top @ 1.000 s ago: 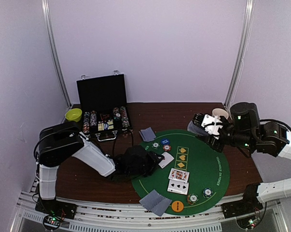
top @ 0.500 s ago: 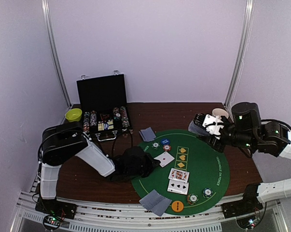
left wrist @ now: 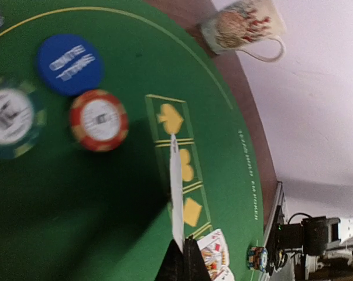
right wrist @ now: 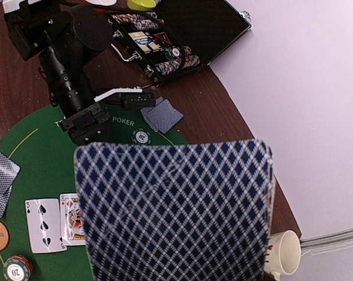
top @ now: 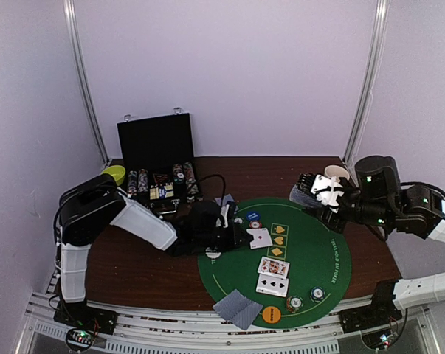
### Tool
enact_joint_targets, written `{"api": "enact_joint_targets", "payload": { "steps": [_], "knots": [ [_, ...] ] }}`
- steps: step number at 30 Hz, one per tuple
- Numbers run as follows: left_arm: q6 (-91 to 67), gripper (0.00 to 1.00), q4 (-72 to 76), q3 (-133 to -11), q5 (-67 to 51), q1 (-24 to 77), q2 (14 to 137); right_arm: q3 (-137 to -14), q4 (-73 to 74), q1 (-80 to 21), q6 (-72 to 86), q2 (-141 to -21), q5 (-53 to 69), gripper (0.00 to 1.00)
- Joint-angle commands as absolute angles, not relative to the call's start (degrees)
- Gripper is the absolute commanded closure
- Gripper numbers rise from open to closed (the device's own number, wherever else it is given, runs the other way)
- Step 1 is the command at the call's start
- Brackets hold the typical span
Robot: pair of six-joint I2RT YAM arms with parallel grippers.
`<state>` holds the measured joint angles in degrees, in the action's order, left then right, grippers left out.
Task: Distribute texas hold em gaming equipment
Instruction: Move the poker card to the community card area.
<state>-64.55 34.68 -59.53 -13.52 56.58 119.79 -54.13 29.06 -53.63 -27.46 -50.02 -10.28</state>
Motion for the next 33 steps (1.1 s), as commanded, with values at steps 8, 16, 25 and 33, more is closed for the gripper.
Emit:
{"api": "enact_joint_targets", "payload": {
  "steps": [8, 16, 25, 33],
  "knots": [
    [-41.64, 1.00, 18.51, -80.62, -42.44, 55.61, 127.61, -56.16, 30.01, -53.39, -26.19, -48.82, -10.82, 0.55],
    [-38.40, 1.00, 10.22, -85.69, -43.81, 54.48, 131.97, -55.90, 29.71, -53.44, -26.19, -49.32, -10.69, 0.55],
    [-37.46, 1.00, 8.16, -88.09, -44.42, 53.01, 136.31, -56.34, 29.67, -53.39, -26.10, -49.57, -10.24, 0.55],
    [-36.56, 1.00, 6.78, -90.34, -42.02, 52.31, 136.75, -56.21, 29.77, -53.47, -25.99, -49.57, -10.17, 0.55]
  ]
}}
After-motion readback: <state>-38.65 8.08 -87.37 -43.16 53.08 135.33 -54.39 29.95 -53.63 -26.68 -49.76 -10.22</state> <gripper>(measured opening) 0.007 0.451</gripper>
